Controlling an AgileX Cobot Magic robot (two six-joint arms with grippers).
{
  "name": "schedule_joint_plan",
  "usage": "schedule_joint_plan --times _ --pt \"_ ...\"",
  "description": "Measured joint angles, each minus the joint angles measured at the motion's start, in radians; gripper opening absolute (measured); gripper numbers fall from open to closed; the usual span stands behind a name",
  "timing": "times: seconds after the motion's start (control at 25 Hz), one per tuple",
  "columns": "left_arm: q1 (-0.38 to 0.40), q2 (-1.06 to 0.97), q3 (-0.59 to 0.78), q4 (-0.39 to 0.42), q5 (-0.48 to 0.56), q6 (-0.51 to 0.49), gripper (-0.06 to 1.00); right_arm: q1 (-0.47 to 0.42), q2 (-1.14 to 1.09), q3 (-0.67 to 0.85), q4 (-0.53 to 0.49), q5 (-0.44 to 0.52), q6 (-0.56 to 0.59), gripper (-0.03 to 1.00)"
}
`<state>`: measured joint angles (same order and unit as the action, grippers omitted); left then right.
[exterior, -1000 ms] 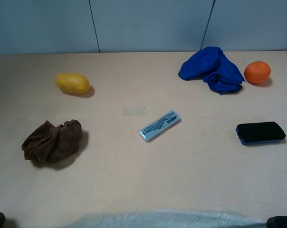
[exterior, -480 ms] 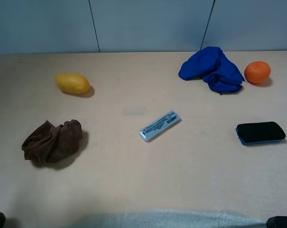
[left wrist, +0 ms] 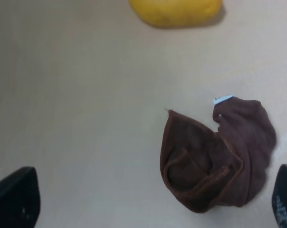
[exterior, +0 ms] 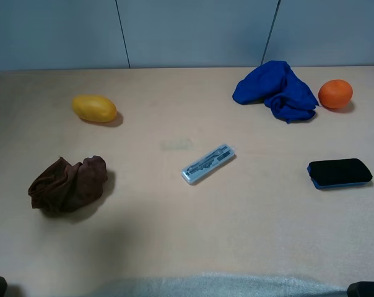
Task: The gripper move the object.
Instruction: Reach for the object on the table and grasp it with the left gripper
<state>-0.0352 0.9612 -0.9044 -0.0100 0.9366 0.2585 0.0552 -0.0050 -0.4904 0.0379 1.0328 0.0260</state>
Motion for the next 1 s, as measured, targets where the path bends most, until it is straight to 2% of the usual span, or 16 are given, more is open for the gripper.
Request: schedule_joint_plan --times 0.32,0.64,1.0 --pt "0.0 0.221 -0.115 -0.041 0.021 0.147 0.99 0.0 0.0 0.0 0.0 0.0 0.0 0.69" --pt "0.0 0.42 -0.24 -0.044 0.092 0.286 0.99 0.0 0.0 0.0 0.0 0.0 0.0 0.69" --pt "0.0 0.603 -0.367 -0.046 0.12 0.428 0.99 0.0 0.0 0.0 0.0 0.0 0.0 0.69"
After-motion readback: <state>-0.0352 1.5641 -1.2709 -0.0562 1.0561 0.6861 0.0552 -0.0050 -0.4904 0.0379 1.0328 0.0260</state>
